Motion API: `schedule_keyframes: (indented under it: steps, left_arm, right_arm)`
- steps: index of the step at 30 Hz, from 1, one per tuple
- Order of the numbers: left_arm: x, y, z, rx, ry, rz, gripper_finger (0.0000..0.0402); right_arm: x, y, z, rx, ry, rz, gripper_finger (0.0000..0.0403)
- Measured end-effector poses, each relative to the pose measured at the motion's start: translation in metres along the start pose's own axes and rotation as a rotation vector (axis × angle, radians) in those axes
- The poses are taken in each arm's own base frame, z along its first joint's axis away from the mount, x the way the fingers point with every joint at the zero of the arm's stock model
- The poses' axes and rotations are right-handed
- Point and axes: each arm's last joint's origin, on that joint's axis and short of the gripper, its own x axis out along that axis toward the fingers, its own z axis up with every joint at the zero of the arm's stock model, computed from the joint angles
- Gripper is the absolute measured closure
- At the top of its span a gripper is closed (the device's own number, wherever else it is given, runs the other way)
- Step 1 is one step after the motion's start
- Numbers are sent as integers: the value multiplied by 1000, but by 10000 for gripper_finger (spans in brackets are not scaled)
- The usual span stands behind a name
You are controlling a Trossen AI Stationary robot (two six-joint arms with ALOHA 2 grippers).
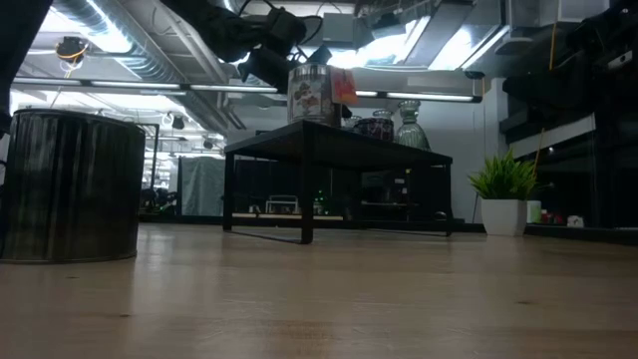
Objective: Pick & Place candle stick holders
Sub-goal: Put the green glass candle holder on the shelf aligned with the green glass candle holders
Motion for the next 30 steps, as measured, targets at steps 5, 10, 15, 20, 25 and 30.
schedule_keyframes:
  steps: [5, 10, 15, 20, 25, 30]
  left_arm:
    - [0, 0, -1, 3, 3, -2, 400]
    - [8, 2, -9, 14, 16, -20, 400]
    - [9, 7, -11, 13, 17, -6, 400]
    - [9, 8, -10, 14, 3, 0, 400]
    - [8, 10, -6, 19, -34, 14, 400]
    - [10, 10, -8, 16, -28, 13, 400]
  right_arm:
    - [0, 0, 0, 0, 0, 0, 402]
    - [0, 0, 0, 0, -1, 0, 402]
    - [0, 0, 0, 0, 0, 0, 402]
    - [0, 0, 0, 0, 0, 0, 402]
    - [0, 0, 0, 0, 0, 0, 402]
    - [0, 0, 0, 0, 0, 0, 402]
